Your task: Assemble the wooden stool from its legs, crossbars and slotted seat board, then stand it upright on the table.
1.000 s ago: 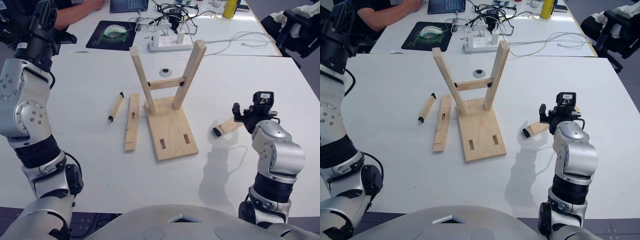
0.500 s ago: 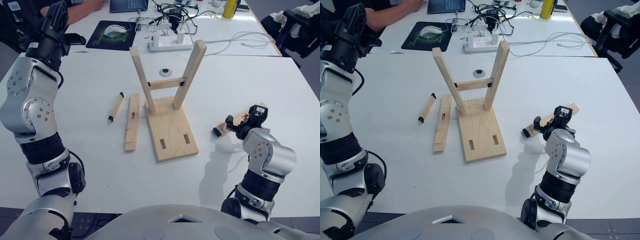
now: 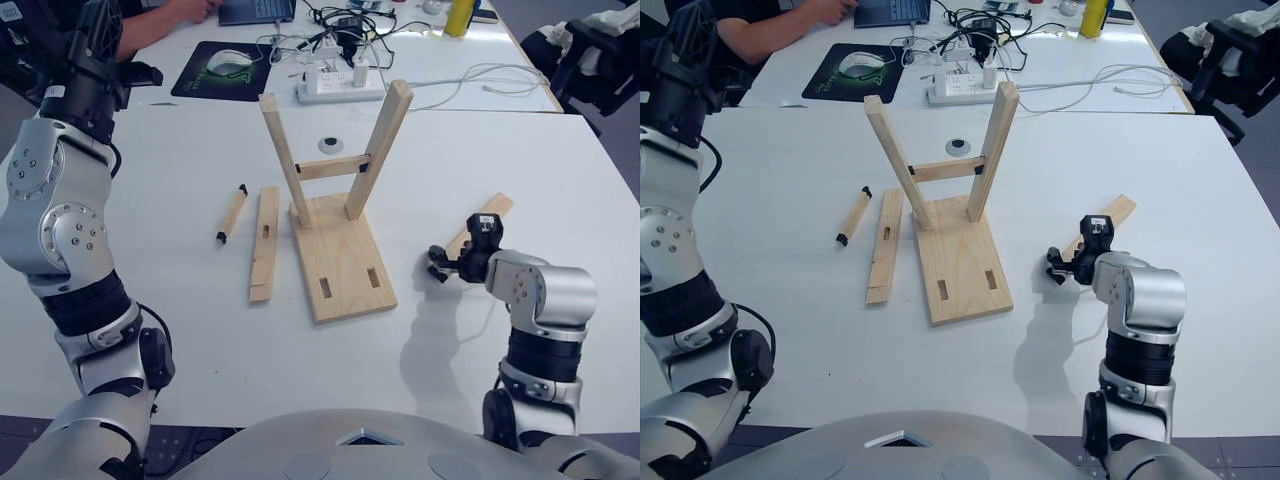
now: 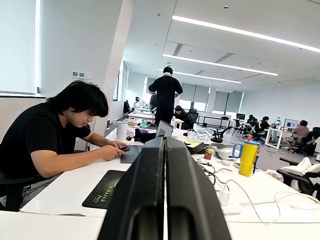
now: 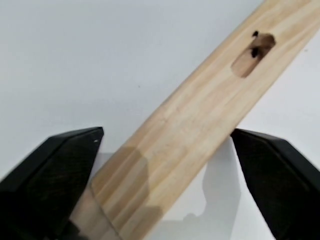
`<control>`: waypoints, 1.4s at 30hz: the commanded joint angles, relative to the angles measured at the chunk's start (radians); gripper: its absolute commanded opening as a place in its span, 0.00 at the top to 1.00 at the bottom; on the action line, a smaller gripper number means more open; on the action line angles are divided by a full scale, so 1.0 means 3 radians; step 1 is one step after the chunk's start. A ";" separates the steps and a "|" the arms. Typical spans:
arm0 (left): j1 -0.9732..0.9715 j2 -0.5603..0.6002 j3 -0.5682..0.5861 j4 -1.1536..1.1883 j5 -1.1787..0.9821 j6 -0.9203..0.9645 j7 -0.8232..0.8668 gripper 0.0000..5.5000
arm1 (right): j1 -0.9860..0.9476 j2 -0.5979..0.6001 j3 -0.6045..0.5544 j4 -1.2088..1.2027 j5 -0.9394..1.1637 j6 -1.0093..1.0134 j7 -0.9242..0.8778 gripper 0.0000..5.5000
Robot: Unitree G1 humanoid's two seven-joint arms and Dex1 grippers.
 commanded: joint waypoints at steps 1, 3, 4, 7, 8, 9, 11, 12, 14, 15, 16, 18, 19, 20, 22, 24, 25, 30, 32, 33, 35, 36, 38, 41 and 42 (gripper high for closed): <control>0.0011 0.0002 0.0013 -0.0016 -0.0010 0.0005 0.0019 1.00 | 0.0048 -0.0308 0.0337 0.0047 0.0162 0.0004 0.0296 0.14; -0.0001 0.0008 0.0010 -0.0003 -0.0011 0.0003 0.0009 1.00 | 0.0118 -0.0386 0.0429 -0.0004 0.0213 0.0008 0.0378 0.14; -0.0003 0.0012 0.0011 0.0001 -0.0012 0.0003 0.0003 1.00 | 0.0141 -0.0421 0.0474 -0.0036 0.0247 0.0012 0.0420 0.14; -0.0001 0.0017 0.0019 0.0011 -0.0012 0.0006 0.0002 1.00 | 0.0213 -0.0564 0.0680 -0.0181 0.0381 0.0016 0.0605 0.14; 0.0000 0.0018 0.0020 0.0016 -0.0011 0.0007 0.0001 1.00 | 0.0249 -0.0635 0.0769 -0.0246 0.0426 0.0009 0.0668 0.14; 0.0004 0.0022 0.0024 0.0013 -0.0013 0.0011 0.0000 1.00 | 0.0281 -0.0676 0.0820 -0.0295 0.0448 0.0001 0.0699 0.14; 0.0004 0.0027 0.0022 0.0016 -0.0012 0.0017 -0.0003 1.00 | 0.0336 -0.0796 0.0926 -0.0356 0.0489 -0.0055 0.0779 0.14; 0.0003 0.0030 0.0024 0.0018 -0.0013 0.0021 -0.0004 1.00 | 0.0357 -0.0842 0.0964 -0.0375 0.0513 -0.0078 0.0818 0.14; 0.0006 0.0035 0.0027 0.0012 -0.0016 0.0031 -0.0003 1.00 | 0.0369 -0.0958 0.1076 -0.0399 0.0524 -0.0181 0.0898 0.14; 0.0007 0.0037 0.0025 0.0014 -0.0016 0.0033 -0.0005 1.00 | 0.0371 -0.1000 0.1123 -0.0411 0.0542 -0.0219 0.0937 0.14; 0.0009 0.0041 0.0028 0.0017 -0.0018 0.0034 -0.0011 1.00 | 0.0375 -0.1025 0.1156 -0.0425 0.0555 -0.0243 0.0958 0.14; -0.0001 0.0046 0.0021 0.0042 -0.0018 0.0031 -0.0028 1.00 | 0.0383 -0.1119 0.1259 -0.0427 0.0503 -0.0394 0.0982 0.14; -0.0010 0.0050 0.0018 0.0054 -0.0019 0.0033 -0.0036 1.00 | 0.0392 -0.1162 0.1294 -0.0424 0.0483 -0.0449 0.0991 0.14; -0.0017 0.0051 0.0014 0.0061 -0.0019 0.0035 -0.0042 1.00 | 0.0399 -0.1200 0.1317 -0.0411 0.0457 -0.0505 0.0990 0.14; -0.0030 0.0056 0.0002 0.0069 -0.0015 0.0042 -0.0052 1.00 | 0.0409 -0.1235 0.1293 -0.0373 0.0456 -0.0520 0.0988 0.14; -0.0035 0.0068 0.0008 0.0065 -0.0018 0.0053 -0.0057 1.00 | 0.0413 -0.1252 0.1232 -0.0330 0.0451 -0.0512 0.0961 0.14; -0.0034 0.0073 0.0015 0.0061 -0.0019 0.0058 -0.0056 1.00 | 0.0421 -0.1279 0.1224 -0.0311 0.0438 -0.0523 0.0954 0.14; 0.0013 0.0080 0.0040 0.0012 -0.0018 0.0074 -0.0030 1.00 | 0.0483 -0.1448 0.1194 -0.0176 0.0377 -0.0642 0.0975 0.14; 0.0046 0.0091 0.0059 -0.0009 -0.0012 0.0085 -0.0018 1.00 | 0.0472 -0.1506 0.1177 -0.0150 0.0394 -0.0673 0.1012 0.14; 0.0053 0.0094 0.0058 -0.0006 0.0001 0.0087 -0.0013 1.00 | 0.0458 -0.1521 0.1161 -0.0146 0.0423 -0.0669 0.1037 0.14; 0.0082 0.0107 0.0066 -0.0019 0.0023 0.0094 -0.0003 1.00 | 0.0428 -0.1530 0.1138 -0.0199 0.0518 -0.0590 0.1101 0.14; 0.0092 0.0121 0.0061 -0.0022 0.0037 0.0100 -0.0003 1.00 | 0.0436 -0.1571 0.1150 -0.0250 0.0555 -0.0568 0.1148 0.14; 0.0114 0.0158 0.0042 -0.0023 0.0077 0.0106 -0.0006 1.00 | 0.0482 -0.1626 0.1114 -0.0345 0.0619 -0.0497 0.1205 0.14; 0.0223 0.0193 0.0078 -0.0050 0.0109 0.0136 0.0008 1.00 | 0.0563 -0.1688 0.0929 -0.0581 0.0809 -0.0229 0.1304 0.14; 0.0289 0.0194 0.0105 -0.0067 0.0111 0.0143 0.0011 0.96 | 0.0564 -0.1691 0.0832 -0.0665 0.0875 -0.0117 0.1327 0.13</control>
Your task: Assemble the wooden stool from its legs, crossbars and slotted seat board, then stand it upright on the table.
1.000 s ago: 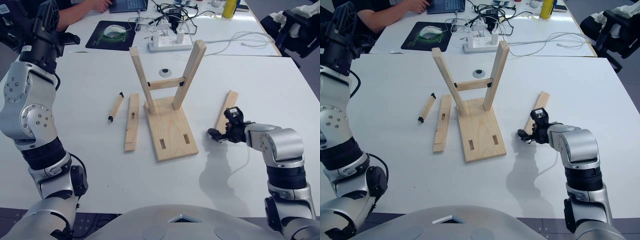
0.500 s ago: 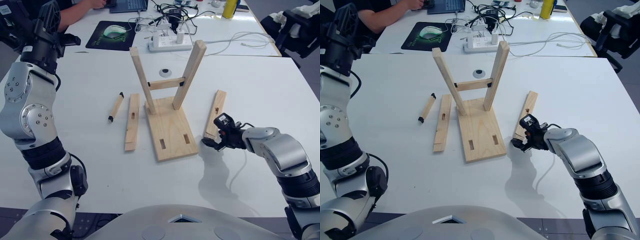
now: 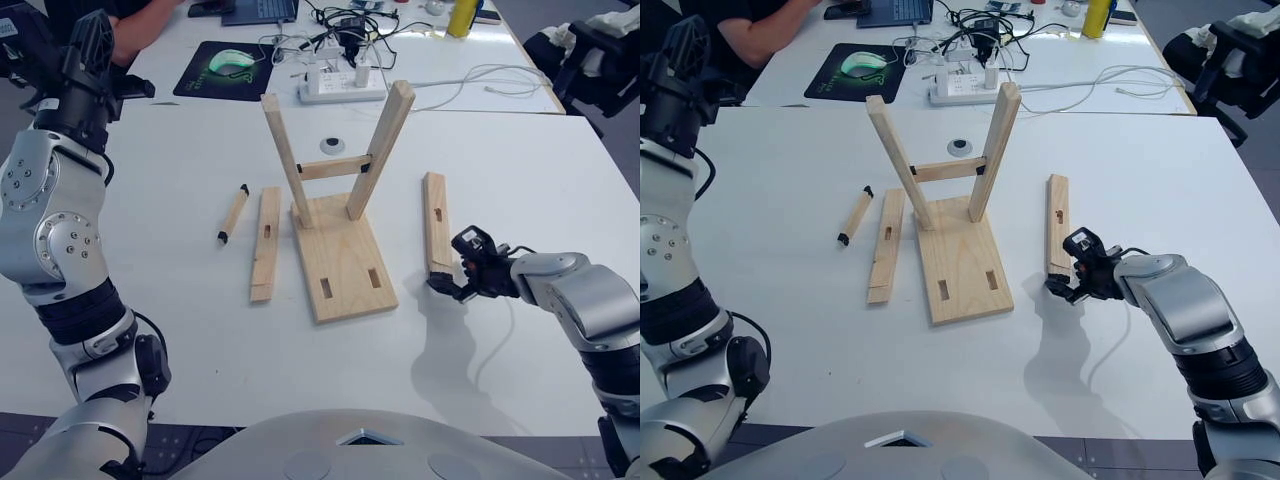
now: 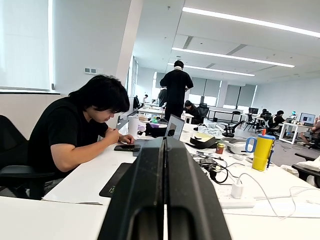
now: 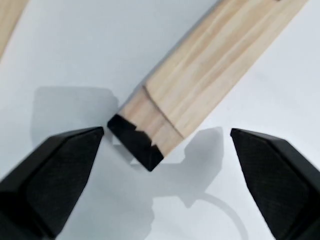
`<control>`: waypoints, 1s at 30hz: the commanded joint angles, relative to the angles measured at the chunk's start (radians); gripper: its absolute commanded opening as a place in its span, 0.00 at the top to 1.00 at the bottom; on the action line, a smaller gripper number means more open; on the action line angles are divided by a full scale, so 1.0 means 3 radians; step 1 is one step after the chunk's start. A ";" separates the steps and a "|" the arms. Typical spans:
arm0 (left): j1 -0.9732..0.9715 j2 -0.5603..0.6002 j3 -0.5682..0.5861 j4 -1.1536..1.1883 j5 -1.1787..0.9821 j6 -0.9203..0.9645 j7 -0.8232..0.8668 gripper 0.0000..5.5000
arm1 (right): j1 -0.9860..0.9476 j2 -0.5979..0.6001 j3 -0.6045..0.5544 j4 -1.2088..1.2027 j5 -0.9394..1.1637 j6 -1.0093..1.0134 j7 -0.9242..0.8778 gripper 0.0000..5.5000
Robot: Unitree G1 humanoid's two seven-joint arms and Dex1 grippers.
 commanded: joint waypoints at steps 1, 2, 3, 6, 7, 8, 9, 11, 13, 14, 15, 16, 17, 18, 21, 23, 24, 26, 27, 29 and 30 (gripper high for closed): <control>0.0249 0.0063 0.0088 -0.0085 0.0036 0.0078 0.0018 0.94 | 0.0123 -0.0069 -0.0243 -0.0282 0.0260 0.0464 0.0117 0.13; 0.0335 0.0058 0.0125 -0.0127 0.0021 0.0095 0.0025 0.93 | 0.0062 -0.0051 -0.0326 -0.0331 0.0304 0.0551 0.0120 0.13; 0.0408 0.0050 0.0155 -0.0164 0.0010 0.0102 0.0032 0.90 | -0.0006 -0.0026 -0.0396 -0.0364 0.0325 0.0625 0.0107 0.13; 0.0598 0.0014 0.0212 -0.0216 -0.0003 0.0105 0.0030 0.85 | -0.0262 0.0315 -0.0682 -0.0375 0.0250 0.0753 -0.0136 0.13; 0.0666 -0.0006 0.0211 -0.0215 -0.0004 0.0102 0.0021 0.85 | -0.0378 0.0560 -0.0818 -0.0343 0.0144 0.0740 -0.0332 0.13; 0.0710 -0.0026 0.0192 -0.0208 -0.0003 0.0097 0.0012 0.85 | -0.0482 0.0852 -0.0988 -0.0309 0.0038 0.0739 -0.0541 0.13; 0.0712 -0.0049 0.0155 -0.0187 -0.0003 0.0092 0.0007 0.85 | -0.0521 0.1082 -0.1087 -0.0302 -0.0083 0.0758 -0.0740 0.13; 0.0656 -0.0077 0.0065 -0.0139 0.0005 0.0081 -0.0005 0.85 | -0.0520 0.1549 -0.1244 -0.0304 -0.0317 0.0749 -0.1131 0.13; 0.0553 -0.0086 -0.0033 -0.0078 0.0023 0.0081 -0.0030 0.85 | -0.0411 0.1903 -0.1245 -0.0253 -0.0490 0.0673 -0.1427 0.13; 0.0469 -0.0079 -0.0100 -0.0011 0.0028 0.0079 -0.0069 0.85 | -0.0303 0.2004 -0.1197 -0.0239 -0.0576 0.0602 -0.1546 0.13; 0.0399 -0.0064 -0.0150 0.0042 0.0031 0.0079 -0.0103 0.85 | -0.0212 0.2081 -0.1180 -0.0224 -0.0658 0.0513 -0.1659 0.13; 0.0339 -0.0049 -0.0181 0.0089 0.0025 0.0082 -0.0131 0.85 | -0.0145 0.2154 -0.1205 -0.0219 -0.0722 0.0442 -0.1739 0.13; 0.0296 -0.0036 -0.0199 0.0122 0.0020 0.0085 -0.0153 0.85 | -0.0095 0.2201 -0.1220 -0.0209 -0.0761 0.0384 -0.1786 0.13; 0.0261 -0.0027 -0.0220 0.0151 0.0027 0.0077 -0.0175 0.85 | -0.0050 0.2276 -0.1256 -0.0193 -0.0807 0.0300 -0.1853 0.13; 0.0205 -0.0019 -0.0263 0.0213 0.0050 0.0059 -0.0227 0.85 | 0.0067 0.2395 -0.1245 -0.0094 -0.0890 0.0107 -0.1950 0.13; 0.0193 -0.0026 -0.0277 0.0234 0.0065 0.0053 -0.0246 0.84 | 0.0122 0.2433 -0.1234 -0.0035 -0.0897 0.0030 -0.1953 0.17; 0.0195 -0.0028 -0.0274 0.0229 0.0070 0.0053 -0.0245 0.84 | 0.0138 0.2437 -0.1221 -0.0012 -0.0890 0.0016 -0.1935 0.18; 0.0211 -0.0029 -0.0256 0.0203 0.0080 0.0049 -0.0228 0.84 | 0.0138 0.2431 -0.1183 0.0027 -0.0873 0.0013 -0.1898 0.25; 0.0228 -0.0031 -0.0243 0.0188 0.0088 0.0043 -0.0215 0.84 | 0.0135 0.2408 -0.1148 0.0054 -0.0856 0.0025 -0.1862 0.28; 0.0274 -0.0037 -0.0219 0.0141 0.0114 0.0030 -0.0172 0.84 | 0.0141 0.2344 -0.1078 0.0092 -0.0838 0.0040 -0.1800 0.33; 0.0293 -0.0037 -0.0211 0.0125 0.0139 0.0020 -0.0149 0.84 | 0.0155 0.2309 -0.1048 0.0089 -0.0826 0.0070 -0.1765 0.36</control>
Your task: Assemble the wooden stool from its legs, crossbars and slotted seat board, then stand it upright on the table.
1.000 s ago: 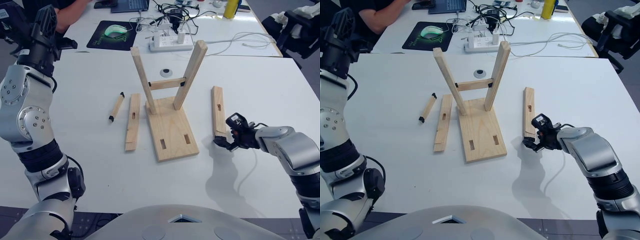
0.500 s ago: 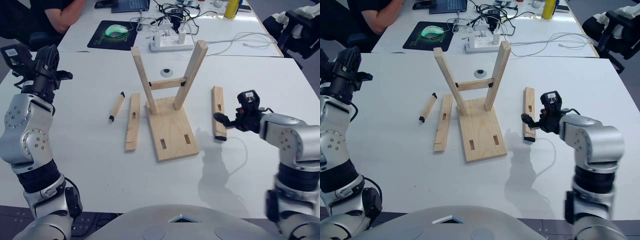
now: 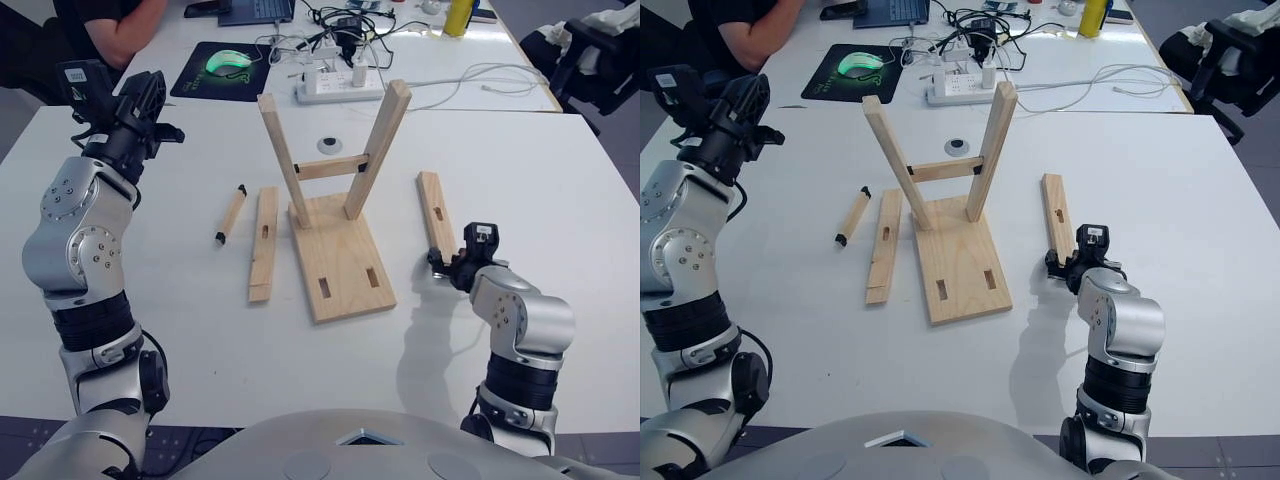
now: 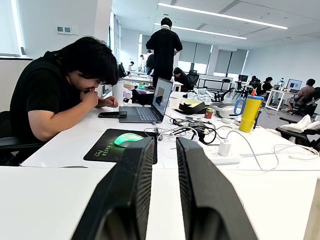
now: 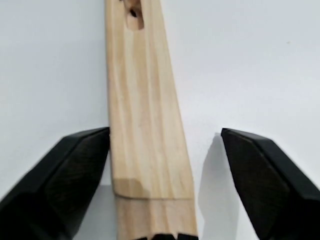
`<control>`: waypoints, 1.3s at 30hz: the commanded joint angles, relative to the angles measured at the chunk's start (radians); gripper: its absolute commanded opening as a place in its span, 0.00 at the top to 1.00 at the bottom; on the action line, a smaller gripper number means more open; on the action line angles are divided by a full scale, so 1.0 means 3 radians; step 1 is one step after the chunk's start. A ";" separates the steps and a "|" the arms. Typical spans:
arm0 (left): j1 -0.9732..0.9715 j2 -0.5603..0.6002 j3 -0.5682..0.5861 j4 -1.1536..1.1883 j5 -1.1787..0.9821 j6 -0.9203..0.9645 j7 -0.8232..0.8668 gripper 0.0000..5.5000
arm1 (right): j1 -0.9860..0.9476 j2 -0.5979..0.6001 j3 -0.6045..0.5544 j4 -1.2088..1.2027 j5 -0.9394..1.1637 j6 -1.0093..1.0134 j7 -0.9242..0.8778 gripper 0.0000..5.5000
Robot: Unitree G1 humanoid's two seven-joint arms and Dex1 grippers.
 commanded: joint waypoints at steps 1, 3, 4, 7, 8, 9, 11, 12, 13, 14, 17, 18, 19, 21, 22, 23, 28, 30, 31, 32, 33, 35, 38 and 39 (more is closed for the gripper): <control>0.0074 0.0025 0.0050 -0.0100 0.0111 -0.0037 0.0096 0.84 | 0.0076 -0.0135 0.0145 0.0086 0.0041 0.0155 0.0130 0.39; 0.0145 0.0047 0.0067 -0.0135 0.0214 -0.0052 0.0167 0.84 | 0.0125 -0.0197 0.0162 0.0018 0.0087 0.0285 0.0193 0.44; 0.0188 0.0055 0.0081 -0.0162 0.0253 -0.0047 0.0204 0.84 | 0.0144 -0.0234 0.0175 -0.0020 0.0116 0.0362 0.0236 0.47; 0.0346 0.0041 0.0131 -0.0253 0.0331 -0.0023 0.0277 0.84 | 0.0252 -0.0334 0.0195 -0.0287 0.0210 0.0681 0.0350 0.55; 0.0407 0.0029 0.0138 -0.0296 0.0351 -0.0008 0.0292 0.84 | 0.0301 -0.0358 0.0190 -0.0399 0.0239 0.0802 0.0385 0.57; 0.0473 0.0030 0.0122 -0.0331 0.0394 0.0007 0.0308 0.84 | 0.0348 -0.0383 0.0190 -0.0510 0.0261 0.0899 0.0405 0.59; 0.0620 -0.0012 0.0125 -0.0403 0.0446 0.0033 0.0358 0.84 | 0.0451 -0.0407 0.0207 -0.0711 0.0342 0.1005 0.0461 0.62; 0.0685 -0.0029 0.0125 -0.0433 0.0469 0.0023 0.0367 0.84 | 0.0484 -0.0417 0.0233 -0.0791 0.0381 0.1021 0.0489 0.62; 0.0743 -0.0043 0.0119 -0.0461 0.0494 0.0008 0.0375 0.84 | 0.0511 -0.0450 0.0279 -0.0857 0.0422 0.1025 0.0518 0.62; 0.0787 -0.0074 0.0122 -0.0475 0.0482 -0.0003 0.0366 0.84 | 0.0530 -0.0463 0.0306 -0.0903 0.0444 0.1025 0.0524 0.62; 0.0825 -0.0119 0.0128 -0.0477 0.0439 -0.0010 0.0320 0.84 | 0.0605 -0.0448 0.0305 -0.1003 0.0489 0.1026 0.0525 0.62; 0.0827 -0.0126 0.0133 -0.0474 0.0433 -0.0011 0.0312 0.84 | 0.0619 -0.0450 0.0306 -0.1039 0.0513 0.1026 0.0526 0.62; 0.0845 -0.0133 0.0138 -0.0452 0.0427 -0.0008 0.0296 0.84 | 0.0609 -0.0419 0.0291 -0.1073 0.0539 0.1026 0.0517 0.62; 0.0890 -0.0174 0.0143 -0.0398 0.0395 -0.0007 0.0267 0.84 | 0.0543 -0.0354 0.0244 -0.1100 0.0569 0.1026 0.0497 0.62; 0.0914 -0.0212 0.0139 -0.0379 0.0363 -0.0004 0.0245 0.81 | 0.0506 -0.0315 0.0209 -0.1106 0.0571 0.1026 0.0483 0.56; 0.0940 -0.0255 0.0135 -0.0368 0.0330 0.0010 0.0232 0.79 | 0.0474 -0.0306 0.0186 -0.1116 0.0573 0.1026 0.0469 0.54; 0.1135 -0.0359 0.0027 -0.0492 0.0234 0.0072 0.0132 0.67 | 0.0279 -0.0390 0.0159 -0.1161 0.0636 0.1026 0.0447 0.40; 0.1197 -0.0349 -0.0029 -0.0513 0.0194 0.0120 0.0062 0.62 | 0.0174 -0.0529 0.0227 -0.1202 0.0671 0.1026 0.0475 0.35; 0.1216 -0.0352 -0.0053 -0.0502 0.0173 0.0136 0.0028 0.60 | 0.0101 -0.0559 0.0207 -0.1220 0.0688 0.1026 0.0478 0.33; 0.1234 -0.0349 -0.0075 -0.0489 0.0170 0.0147 0.0001 0.57 | 0.0035 -0.0598 0.0201 -0.1230 0.0701 0.1025 0.0487 0.30; 0.1262 -0.0331 -0.0112 -0.0456 0.0197 0.0151 -0.0020 0.55 | -0.0076 -0.0684 0.0224 -0.1249 0.0674 0.1022 0.0490 0.28; 0.1313 -0.0272 -0.0231 -0.0318 0.0234 0.0210 -0.0118 0.50 | -0.0379 -0.0730 0.0165 -0.1185 0.0596 0.0895 0.0456 0.24; 0.1306 -0.0185 -0.0430 -0.0038 0.0302 0.0226 -0.0312 0.43 | -0.0630 -0.0584 0.0013 -0.0960 0.0463 0.0540 0.0315 0.24; 0.1295 -0.0155 -0.0485 0.0055 0.0346 0.0190 -0.0363 0.40 | -0.0655 -0.0560 -0.0010 -0.0878 0.0423 0.0437 0.0283 0.24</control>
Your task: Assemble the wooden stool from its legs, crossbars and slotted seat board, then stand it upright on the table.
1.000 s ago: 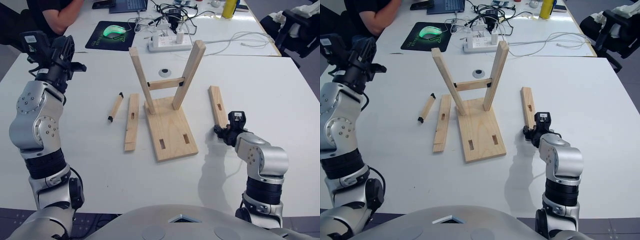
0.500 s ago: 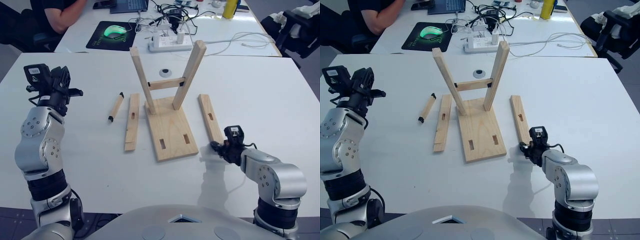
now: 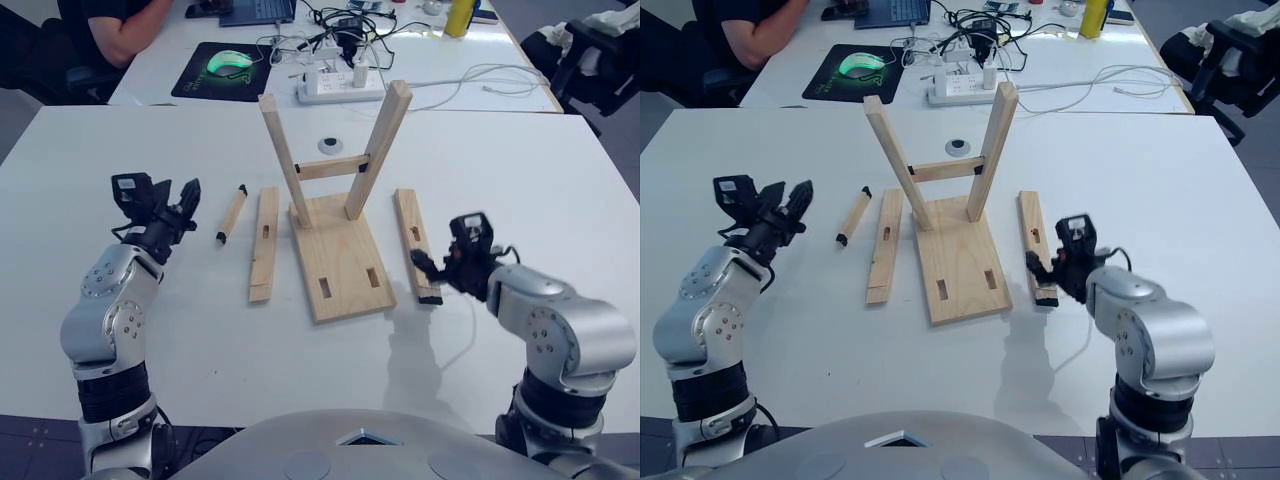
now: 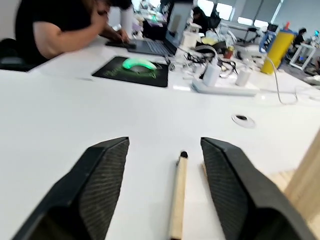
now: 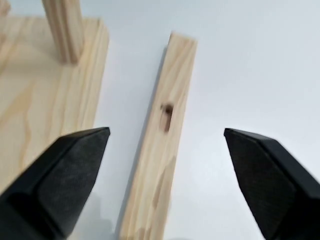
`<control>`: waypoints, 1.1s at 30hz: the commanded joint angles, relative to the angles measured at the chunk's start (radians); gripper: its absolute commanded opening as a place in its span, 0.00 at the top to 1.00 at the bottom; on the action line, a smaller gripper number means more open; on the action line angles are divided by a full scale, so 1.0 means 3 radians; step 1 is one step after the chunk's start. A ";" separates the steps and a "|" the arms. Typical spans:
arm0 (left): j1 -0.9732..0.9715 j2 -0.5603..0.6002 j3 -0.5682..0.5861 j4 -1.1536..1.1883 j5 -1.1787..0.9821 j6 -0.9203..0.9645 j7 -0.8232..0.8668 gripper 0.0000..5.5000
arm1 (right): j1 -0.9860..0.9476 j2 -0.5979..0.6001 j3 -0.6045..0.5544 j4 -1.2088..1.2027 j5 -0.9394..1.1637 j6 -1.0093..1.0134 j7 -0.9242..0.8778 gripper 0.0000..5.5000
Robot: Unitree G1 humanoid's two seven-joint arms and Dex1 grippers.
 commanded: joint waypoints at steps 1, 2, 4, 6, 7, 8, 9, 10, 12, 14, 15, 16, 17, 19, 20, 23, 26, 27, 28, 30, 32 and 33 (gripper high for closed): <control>-0.0014 0.0146 -0.0245 0.0423 0.0153 -0.0022 -0.0246 0.40 | -0.0224 0.0149 -0.0181 0.0365 -0.0187 -0.0420 -0.0179 0.24; -0.0039 0.0162 -0.0269 0.0516 0.0173 -0.0052 -0.0296 0.40 | -0.0235 0.0169 -0.0189 0.0441 -0.0215 -0.0488 -0.0198 0.24; -0.0107 0.0193 -0.0329 0.0758 0.0233 -0.0140 -0.0407 0.40 | -0.0289 0.0263 -0.0254 0.0619 -0.0246 -0.0619 -0.0245 0.24; -0.0178 0.0237 -0.0411 0.0996 0.0321 -0.0232 -0.0505 0.40 | -0.0321 0.0343 -0.0313 0.0716 -0.0263 -0.0704 -0.0279 0.24; -0.0213 0.0244 -0.0435 0.1100 0.0355 -0.0277 -0.0543 0.40 | -0.0324 0.0353 -0.0310 0.0744 -0.0278 -0.0744 -0.0288 0.24; -0.0241 0.0253 -0.0451 0.1197 0.0387 -0.0328 -0.0579 0.40 | -0.0328 0.0363 -0.0299 0.0766 -0.0290 -0.0777 -0.0293 0.24; -0.0261 0.0254 -0.0452 0.1282 0.0410 -0.0380 -0.0606 0.40 | -0.0336 0.0375 -0.0286 0.0790 -0.0298 -0.0808 -0.0298 0.24; -0.0279 0.0248 -0.0447 0.1372 0.0422 -0.0424 -0.0633 0.40 | -0.0340 0.0387 -0.0272 0.0808 -0.0305 -0.0833 -0.0303 0.24; -0.0307 0.0225 -0.0441 0.1543 0.0434 -0.0509 -0.0688 0.40 | -0.0347 0.0412 -0.0238 0.0843 -0.0311 -0.0877 -0.0306 0.24; -0.0318 0.0190 -0.0441 0.1652 0.0443 -0.0575 -0.0721 0.40 | -0.0339 0.0416 -0.0206 0.0874 -0.0313 -0.0916 -0.0298 0.24; -0.0318 0.0174 -0.0435 0.1689 0.0446 -0.0615 -0.0731 0.43 | -0.0338 0.0410 -0.0191 0.0896 -0.0317 -0.0942 -0.0295 0.24; -0.0318 0.0167 -0.0430 0.1718 0.0449 -0.0650 -0.0741 0.44 | -0.0340 0.0399 -0.0175 0.0919 -0.0323 -0.0971 -0.0292 0.24; -0.0322 0.0165 -0.0433 0.1746 0.0458 -0.0686 -0.0750 0.47 | -0.0340 0.0387 -0.0163 0.0936 -0.0328 -0.0990 -0.0287 0.24; -0.0341 0.0175 -0.0447 0.1801 0.0474 -0.0743 -0.0776 0.52 | -0.0360 0.0377 -0.0134 0.0991 -0.0340 -0.1050 -0.0289 0.24; -0.0350 0.0182 -0.0455 0.1816 0.0479 -0.0763 -0.0794 0.55 | -0.0373 0.0372 -0.0117 0.1020 -0.0348 -0.1086 -0.0291 0.24; -0.0397 0.0203 -0.0468 0.1859 0.0489 -0.0810 -0.0841 0.62 | -0.0406 0.0372 -0.0118 0.1100 -0.0393 -0.1176 -0.0326 0.24; -0.0443 0.0221 -0.0454 0.1921 0.0512 -0.0862 -0.0875 0.69 | -0.0445 0.0386 -0.0179 0.1171 -0.0440 -0.1282 -0.0364 0.24; -0.0457 0.0230 -0.0452 0.1942 0.0523 -0.0892 -0.0887 0.71 | -0.0455 0.0382 -0.0193 0.1195 -0.0459 -0.1354 -0.0374 0.24; -0.0466 0.0242 -0.0452 0.1956 0.0534 -0.0934 -0.0909 0.74 | -0.0464 0.0372 -0.0197 0.1223 -0.0480 -0.1434 -0.0381 0.24; -0.0481 0.0259 -0.0429 0.1961 0.0532 -0.0988 -0.0950 0.79 | -0.0484 0.0339 -0.0207 0.1304 -0.0557 -0.1707 -0.0432 0.24; -0.0501 0.0270 -0.0389 0.1963 0.0508 -0.1044 -0.0995 0.85 | -0.0507 0.0290 -0.0200 0.1389 -0.0593 -0.1928 -0.0407 0.24; -0.0517 0.0271 -0.0345 0.1956 0.0476 -0.1065 -0.1006 0.87 | -0.0536 0.0313 -0.0250 0.1433 -0.0543 -0.2003 -0.0369 0.24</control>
